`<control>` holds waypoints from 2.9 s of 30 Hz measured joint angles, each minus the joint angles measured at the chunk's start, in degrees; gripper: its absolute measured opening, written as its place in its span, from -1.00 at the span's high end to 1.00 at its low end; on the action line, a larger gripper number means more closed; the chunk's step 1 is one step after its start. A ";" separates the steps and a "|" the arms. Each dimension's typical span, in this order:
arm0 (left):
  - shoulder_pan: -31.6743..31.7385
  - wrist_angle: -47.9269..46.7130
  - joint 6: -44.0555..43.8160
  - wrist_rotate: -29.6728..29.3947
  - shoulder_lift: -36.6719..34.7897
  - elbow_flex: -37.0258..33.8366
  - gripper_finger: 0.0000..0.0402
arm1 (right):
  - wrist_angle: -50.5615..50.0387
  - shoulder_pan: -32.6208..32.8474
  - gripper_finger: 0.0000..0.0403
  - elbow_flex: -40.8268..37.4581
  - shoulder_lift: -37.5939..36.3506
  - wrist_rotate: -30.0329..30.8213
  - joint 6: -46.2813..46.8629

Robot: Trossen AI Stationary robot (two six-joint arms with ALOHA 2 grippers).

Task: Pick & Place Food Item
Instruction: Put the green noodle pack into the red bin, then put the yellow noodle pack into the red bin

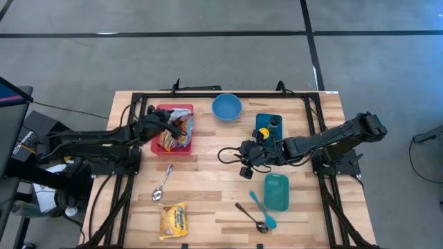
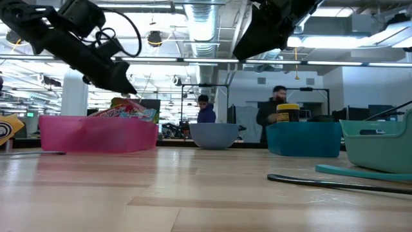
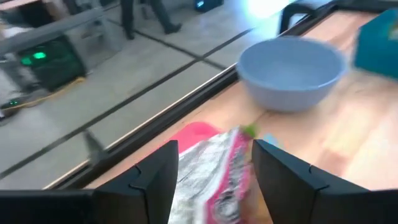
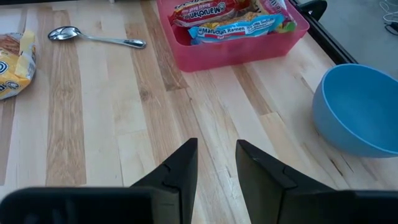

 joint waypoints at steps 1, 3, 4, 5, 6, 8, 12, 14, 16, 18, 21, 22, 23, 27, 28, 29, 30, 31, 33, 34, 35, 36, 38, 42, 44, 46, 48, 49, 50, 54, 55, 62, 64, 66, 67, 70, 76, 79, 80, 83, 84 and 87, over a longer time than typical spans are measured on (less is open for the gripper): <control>0.00 0.00 -0.12 1.21 -0.73 0.00 0.01 | 0.00 0.00 0.49 0.00 0.00 0.00 0.00; 0.00 -0.15 -0.20 3.40 -2.41 0.00 0.02 | -0.01 0.00 0.49 0.00 0.00 -0.02 0.00; 0.00 -0.38 -0.34 4.31 -3.32 0.00 0.02 | 0.00 0.00 0.49 0.00 0.00 -0.02 0.00; 0.00 -0.52 -0.37 4.94 -4.16 0.00 0.03 | -0.01 0.00 0.49 0.00 0.00 -0.02 0.00; 0.00 -0.64 -0.70 5.51 -4.92 0.00 0.03 | 0.00 0.00 0.49 0.00 0.00 -0.04 0.00; 0.00 -0.99 -2.50 5.79 -6.54 0.00 0.05 | 0.00 0.00 0.49 0.00 -0.02 -0.02 0.00; 0.00 -1.10 -3.83 5.80 -8.52 0.00 0.09 | 0.00 0.00 0.49 0.00 0.00 -0.04 0.00; 0.00 -1.10 -5.59 5.80 -8.64 0.00 0.12 | 0.00 0.00 0.49 0.00 0.00 -0.04 0.00; 0.02 -1.07 -7.14 5.68 -8.43 0.00 0.16 | 0.02 0.00 0.49 0.00 -0.01 -0.04 0.00; 0.02 -1.08 -8.74 4.68 -7.60 0.00 0.21 | 0.02 -0.02 0.49 0.00 -0.01 -0.04 0.00; 0.11 -0.94 -8.90 1.29 -5.99 0.00 0.32 | 0.07 -0.02 0.49 0.00 -0.02 -0.02 0.00; 0.28 -1.03 -8.84 0.33 -5.40 0.00 0.36 | 0.07 -0.02 0.49 0.00 -0.02 -0.04 0.00; 0.48 -1.05 -8.82 -0.16 -4.82 0.00 0.40 | 0.07 -0.02 0.49 0.00 -0.01 -0.03 0.00; 0.94 -1.01 -8.80 -0.16 -3.25 0.00 0.58 | 0.07 -0.02 0.49 0.00 -0.02 -0.03 0.00; 0.95 -1.08 -8.81 -0.16 -2.91 0.00 0.62 | 0.07 -0.02 0.49 0.00 -0.02 -0.04 0.00; 0.95 -1.05 -8.81 -0.16 -2.57 0.00 0.66 | 0.07 -0.02 0.49 0.00 -0.02 -0.04 0.00; 0.94 -0.99 -8.85 -0.17 -2.20 0.00 0.71 | 0.07 -0.04 0.49 0.00 -0.02 -0.04 0.00; 0.94 -1.03 -8.86 -0.16 -1.77 0.00 0.75 | 0.07 -0.04 0.49 0.00 -0.02 -0.04 0.00; 0.94 -1.60 -9.00 0.21 -0.85 0.00 0.84 | 0.07 -0.04 0.49 0.00 -0.02 -0.03 0.00; 0.94 -2.12 -9.42 0.98 -0.39 0.00 0.88 | 0.07 -0.04 0.49 0.00 -0.02 -0.04 0.00; 0.94 -2.59 -10.14 1.39 0.12 0.00 0.92 | 0.07 -0.04 0.49 0.00 -0.02 -0.04 0.00; 0.94 -3.27 -10.34 1.96 0.58 0.00 0.95 | 0.07 -0.04 0.49 0.00 -0.02 -0.02 0.00; 0.94 -4.16 -10.45 3.37 1.25 0.00 0.99 | 0.07 -0.04 0.49 0.00 -0.02 -0.04 0.00; 0.94 -5.75 -10.83 5.08 1.61 0.00 0.97 | 0.06 -0.04 0.49 0.00 -0.02 -0.04 0.00; 0.94 -5.77 -10.84 5.97 1.45 0.00 0.97 | 0.05 -0.04 0.49 0.00 -0.02 -0.03 0.00; 0.94 -5.70 -10.84 6.57 1.00 0.00 0.98 | 0.04 -0.04 0.49 0.00 -0.02 -0.04 0.00; 0.94 -5.90 -10.86 8.01 0.87 0.02 0.99 | 0.04 -0.04 0.49 0.00 -0.02 -0.04 0.00; 0.94 -6.02 -10.86 8.67 0.67 0.00 0.99 | 0.04 -0.04 0.49 0.00 -0.02 -0.04 0.00; 0.94 -5.59 -10.90 9.04 0.65 0.02 1.00 | 0.04 -0.04 0.49 0.00 -0.02 -0.04 -0.02; 0.94 -5.68 -10.91 11.35 0.65 0.02 0.99 | 0.00 -0.04 0.49 0.00 -0.02 -0.04 -0.02; 0.94 -5.63 -10.88 11.46 0.65 0.02 0.99 | 0.00 -0.04 0.49 0.00 -0.02 -0.04 -0.01; 0.94 -4.94 -10.85 14.31 -0.59 0.02 0.99 | 0.00 -0.04 0.49 0.00 -0.02 -0.04 -0.01; 0.94 -3.81 -10.41 17.61 -1.72 0.02 0.99 | 0.00 -0.04 0.49 0.00 -0.02 -0.04 0.00; 0.94 -2.80 -10.35 21.37 -3.02 0.02 0.99 | 0.00 -0.04 0.49 0.00 -0.02 -0.04 -0.01; 0.94 -2.52 -10.35 23.33 -3.71 0.02 0.99 | 0.00 -0.04 0.49 0.00 -0.02 -0.04 0.00; 0.89 -1.30 -10.35 30.23 -5.76 0.02 1.00 | 0.00 -0.04 0.49 0.00 -0.02 -0.04 0.00; -0.97 0.64 -10.31 45.24 -8.29 0.02 0.98 | 0.02 -0.04 0.49 0.00 -0.02 -0.04 0.00; -3.05 2.42 -10.36 50.43 -8.29 0.02 0.99 | 0.02 -0.04 0.49 0.00 -0.02 -0.04 -0.01; -3.88 2.83 -10.39 51.47 -8.29 0.02 0.99 | 0.02 -0.04 0.49 0.00 -0.02 -0.04 -0.02; -6.89 3.58 -10.37 52.49 -8.29 0.02 0.99 | 0.02 -0.04 0.49 0.00 -0.02 -0.04 0.00; -8.02 3.56 -10.39 52.49 -8.27 0.02 0.99 | 0.04 -0.04 0.49 0.00 -0.02 -0.04 0.00; -11.90 3.58 -10.39 52.52 -8.24 0.02 0.98 | 0.02 -0.04 0.49 0.00 -0.02 -0.04 -0.01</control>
